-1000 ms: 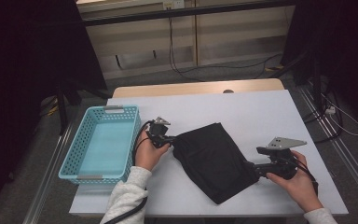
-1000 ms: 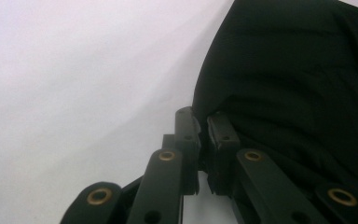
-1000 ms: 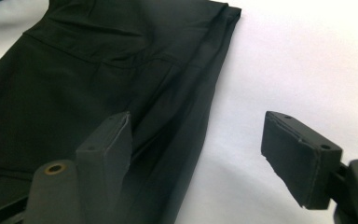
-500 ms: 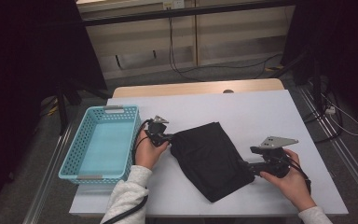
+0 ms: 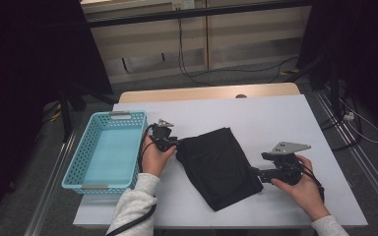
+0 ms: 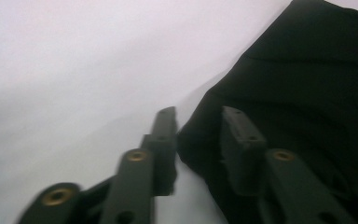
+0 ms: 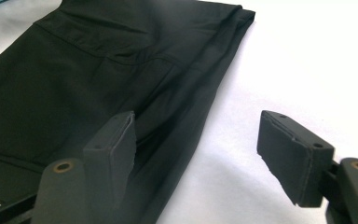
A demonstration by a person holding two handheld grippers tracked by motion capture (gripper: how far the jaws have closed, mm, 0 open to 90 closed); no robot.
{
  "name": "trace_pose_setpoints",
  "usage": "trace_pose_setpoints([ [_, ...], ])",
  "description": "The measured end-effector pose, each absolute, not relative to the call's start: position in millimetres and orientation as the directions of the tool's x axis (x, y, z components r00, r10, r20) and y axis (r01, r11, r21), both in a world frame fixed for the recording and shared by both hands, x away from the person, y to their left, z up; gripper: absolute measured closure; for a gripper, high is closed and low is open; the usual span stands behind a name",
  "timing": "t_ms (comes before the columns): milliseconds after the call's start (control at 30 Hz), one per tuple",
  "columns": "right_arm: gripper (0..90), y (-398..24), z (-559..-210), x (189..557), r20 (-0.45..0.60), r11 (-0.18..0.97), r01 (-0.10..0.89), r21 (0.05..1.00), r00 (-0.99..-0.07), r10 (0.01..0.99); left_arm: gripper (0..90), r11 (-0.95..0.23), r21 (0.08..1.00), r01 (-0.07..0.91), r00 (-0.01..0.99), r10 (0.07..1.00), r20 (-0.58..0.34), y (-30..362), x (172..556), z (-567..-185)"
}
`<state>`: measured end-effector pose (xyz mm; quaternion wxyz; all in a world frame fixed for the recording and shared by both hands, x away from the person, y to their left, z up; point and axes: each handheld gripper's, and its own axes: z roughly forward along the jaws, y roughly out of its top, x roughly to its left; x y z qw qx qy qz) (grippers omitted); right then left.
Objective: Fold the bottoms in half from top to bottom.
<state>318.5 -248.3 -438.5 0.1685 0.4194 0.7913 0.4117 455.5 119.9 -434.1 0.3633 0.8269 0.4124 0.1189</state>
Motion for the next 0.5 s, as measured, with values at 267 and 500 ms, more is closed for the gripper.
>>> trace_pose_setpoints([
  [267,27.6,-244.1,-438.4,321.8,0.078,0.326,0.518,0.791,-0.612,0.787,48.5,-0.38,0.667,0.641,0.61,0.78,-0.141,126.7,442.9,-437.2],
  [500,27.1,-242.4,-438.5,325.1,0.079,0.333,0.515,0.79,-0.623,0.778,50.0,-0.377,0.635,0.674,0.602,0.779,-0.177,125.8,434.5,-447.4],
])
